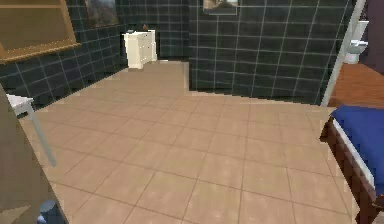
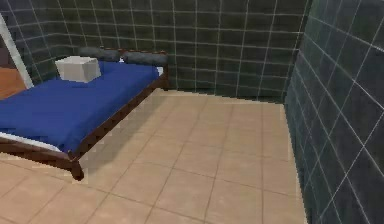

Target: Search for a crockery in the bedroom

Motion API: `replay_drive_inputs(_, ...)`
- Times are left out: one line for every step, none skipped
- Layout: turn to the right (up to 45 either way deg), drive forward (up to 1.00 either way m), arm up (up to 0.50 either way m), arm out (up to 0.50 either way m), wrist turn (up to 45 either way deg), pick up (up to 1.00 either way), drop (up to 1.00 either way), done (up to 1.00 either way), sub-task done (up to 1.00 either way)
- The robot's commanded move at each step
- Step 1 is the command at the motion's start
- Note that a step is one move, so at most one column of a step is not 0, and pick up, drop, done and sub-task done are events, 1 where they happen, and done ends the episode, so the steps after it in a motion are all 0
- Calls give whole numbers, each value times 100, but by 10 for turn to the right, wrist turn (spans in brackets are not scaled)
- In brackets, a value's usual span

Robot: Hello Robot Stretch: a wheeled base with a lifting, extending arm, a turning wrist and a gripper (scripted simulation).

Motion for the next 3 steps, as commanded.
replay_drive_inputs(0, 65, 0, 0, 0, 0, 0, 0, 0)
replay_drive_inputs(-150, 0, 0, 0, 0, 0, 0, 0, 0)
replay_drive_inputs(0, 100, 0, 0, 0, 0, 0, 0, 0)
